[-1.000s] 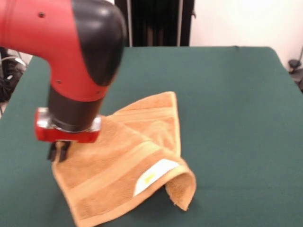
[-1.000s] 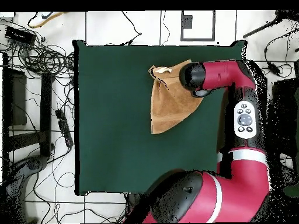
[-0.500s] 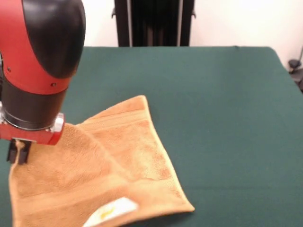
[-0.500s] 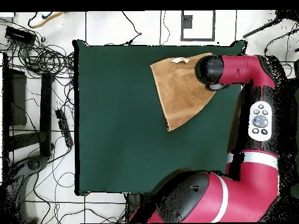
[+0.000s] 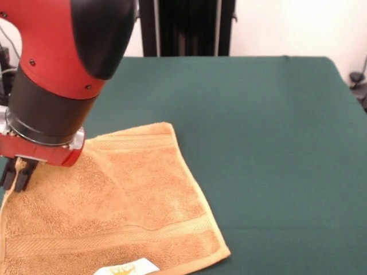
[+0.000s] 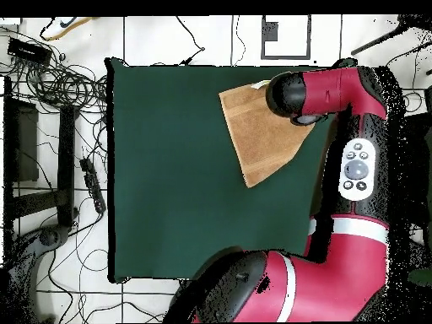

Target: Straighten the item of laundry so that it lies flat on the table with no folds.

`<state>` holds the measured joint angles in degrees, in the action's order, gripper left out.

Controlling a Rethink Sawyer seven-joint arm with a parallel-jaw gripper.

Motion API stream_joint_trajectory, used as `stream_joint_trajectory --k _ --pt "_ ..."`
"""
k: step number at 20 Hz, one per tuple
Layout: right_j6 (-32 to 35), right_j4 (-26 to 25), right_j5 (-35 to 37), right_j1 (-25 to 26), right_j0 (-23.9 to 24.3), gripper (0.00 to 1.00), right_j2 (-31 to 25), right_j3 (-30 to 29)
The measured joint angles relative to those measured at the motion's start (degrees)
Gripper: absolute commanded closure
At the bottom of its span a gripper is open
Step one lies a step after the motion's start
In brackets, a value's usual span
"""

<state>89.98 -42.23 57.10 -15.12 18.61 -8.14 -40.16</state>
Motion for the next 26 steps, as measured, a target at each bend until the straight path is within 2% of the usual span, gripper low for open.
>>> stream_joint_trajectory --k 5,11,12,19,26 --pt "0.0 0.9 -3.4 0.6 2.3 1.00 -0.3 0.7" --pt "0.0 4.8 -10.1 1.2 8.0 1.00 -1.5 0.7" --pt "0.0 5.7 -11.0 1.2 9.1 0.00 -1.8 0.7" --pt "0.0 9.4 -14.8 1.0 14.4 0.00 -2.1 0.8" --pt "0.0 10.6 -14.7 1.1 14.4 0.00 -2.1 2.2"
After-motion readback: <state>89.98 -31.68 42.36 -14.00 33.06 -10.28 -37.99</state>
